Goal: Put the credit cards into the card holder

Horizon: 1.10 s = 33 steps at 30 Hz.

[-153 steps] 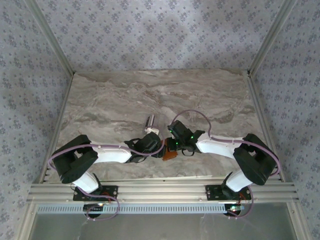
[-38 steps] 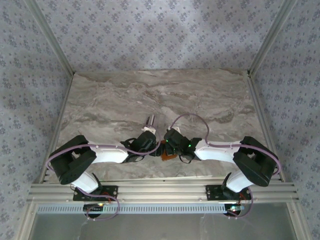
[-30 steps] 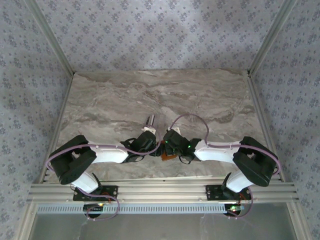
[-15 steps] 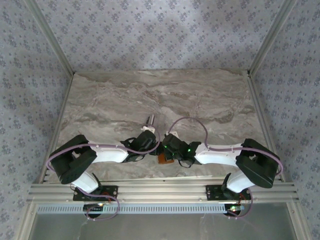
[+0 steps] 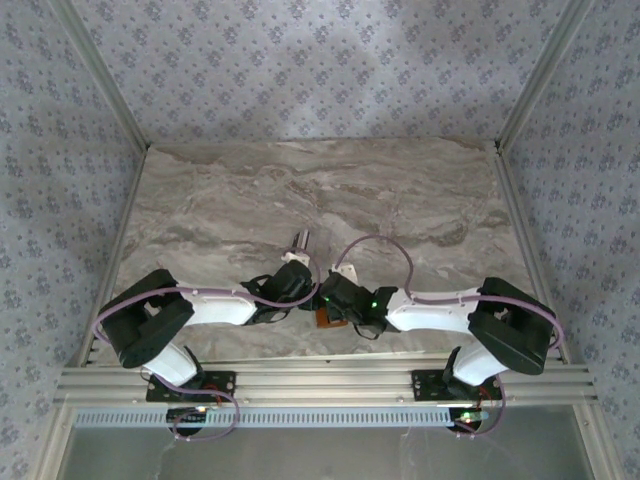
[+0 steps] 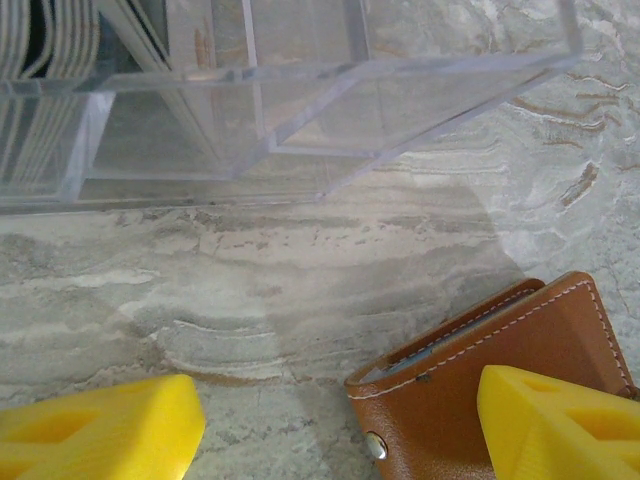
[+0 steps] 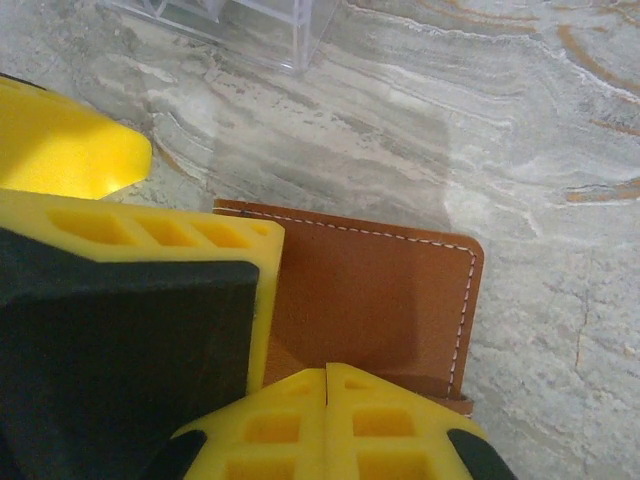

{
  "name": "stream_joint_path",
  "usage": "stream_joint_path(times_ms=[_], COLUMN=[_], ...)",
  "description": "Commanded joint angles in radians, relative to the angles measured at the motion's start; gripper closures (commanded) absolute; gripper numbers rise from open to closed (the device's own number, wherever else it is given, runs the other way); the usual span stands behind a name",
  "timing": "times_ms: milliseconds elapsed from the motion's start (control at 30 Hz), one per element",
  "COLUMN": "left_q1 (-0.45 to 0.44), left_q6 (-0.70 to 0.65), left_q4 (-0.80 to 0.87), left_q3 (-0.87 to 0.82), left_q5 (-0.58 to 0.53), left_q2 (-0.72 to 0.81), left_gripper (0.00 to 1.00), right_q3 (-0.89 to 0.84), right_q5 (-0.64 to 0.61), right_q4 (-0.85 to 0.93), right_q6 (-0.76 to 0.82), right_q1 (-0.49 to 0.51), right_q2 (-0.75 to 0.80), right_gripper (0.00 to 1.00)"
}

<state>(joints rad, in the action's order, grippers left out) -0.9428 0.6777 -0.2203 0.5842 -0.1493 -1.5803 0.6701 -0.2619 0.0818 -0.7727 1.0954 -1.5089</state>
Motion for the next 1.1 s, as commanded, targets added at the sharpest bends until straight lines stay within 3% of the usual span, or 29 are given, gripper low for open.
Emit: stream_joint_path(times_ms=[0,500,1067], left_q1=[0.044,0.056,0.157], left_q6=[0.032,0.023,-0.021], left_q4=[-0.023,0.005,0.229], left_q3=[-0.036,-0.035,-0.087], left_q5=[0.052,0.061,0.061], left_q2=[-0.136,-0.087,0.347], left_gripper=[0.23,0.23,0.16], right_q3=[-0.071,-0.059,-0.055], right_q5=[0.128,0.105,0.13], right_q4=[0.188,0.176,0.035], right_q6=[-0.046,-0.104,-0.079], right_q1=[0.065,0.099,-0.035], right_q2=[-0.1,-0.164,-0.226], right_gripper=[1.0,1.0,0.99])
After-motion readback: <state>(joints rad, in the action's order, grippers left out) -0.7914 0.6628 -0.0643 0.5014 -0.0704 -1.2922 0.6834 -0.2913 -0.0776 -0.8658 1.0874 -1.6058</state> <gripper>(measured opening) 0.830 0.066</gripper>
